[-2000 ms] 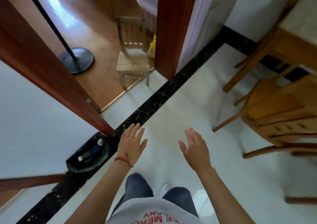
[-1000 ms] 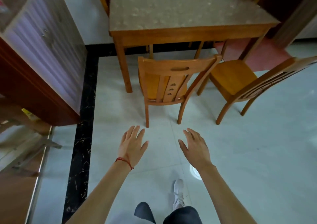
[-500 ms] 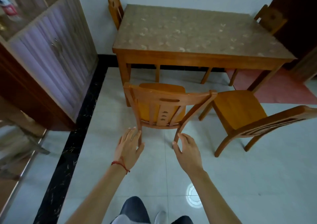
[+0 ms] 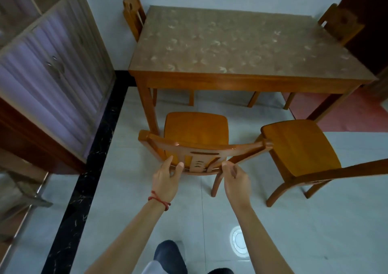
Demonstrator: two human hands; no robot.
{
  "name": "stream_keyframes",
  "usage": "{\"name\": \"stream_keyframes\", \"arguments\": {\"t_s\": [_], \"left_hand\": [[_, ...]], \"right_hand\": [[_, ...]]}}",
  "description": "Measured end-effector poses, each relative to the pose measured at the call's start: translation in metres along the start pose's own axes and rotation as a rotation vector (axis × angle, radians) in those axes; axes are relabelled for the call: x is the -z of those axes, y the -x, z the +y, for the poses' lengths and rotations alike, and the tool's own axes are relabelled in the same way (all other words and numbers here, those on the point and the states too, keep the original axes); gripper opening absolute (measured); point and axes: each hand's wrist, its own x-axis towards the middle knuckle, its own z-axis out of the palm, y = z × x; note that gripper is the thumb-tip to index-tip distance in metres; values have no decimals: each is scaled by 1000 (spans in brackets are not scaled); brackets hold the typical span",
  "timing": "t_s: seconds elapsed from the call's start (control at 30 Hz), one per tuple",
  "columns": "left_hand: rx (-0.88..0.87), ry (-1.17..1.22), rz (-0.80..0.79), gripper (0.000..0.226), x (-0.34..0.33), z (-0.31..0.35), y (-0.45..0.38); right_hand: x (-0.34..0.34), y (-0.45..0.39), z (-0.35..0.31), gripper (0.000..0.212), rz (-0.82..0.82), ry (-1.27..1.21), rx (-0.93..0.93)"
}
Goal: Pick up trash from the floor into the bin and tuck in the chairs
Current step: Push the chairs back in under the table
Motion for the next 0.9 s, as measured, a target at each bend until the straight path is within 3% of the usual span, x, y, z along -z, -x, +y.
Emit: {"name": "stream_keyframes", "arguments": {"t_s": [0.1, 0.27, 0.53, 0.9], "left_hand": [[106, 195, 58, 26, 2, 17, -21], [266, 389, 115, 29, -3, 29, -47], [380, 470, 178, 19, -15, 31, -67], [385, 433, 257, 13, -24, 32, -71]], "right_hand": [[-6, -22, -1, 28, 19, -183, -144], [-6, -42, -13, 33, 71, -368, -308], [-1, -71, -15, 34, 77, -318, -337], [2, -90, 4, 38, 68, -243, -242]]}}
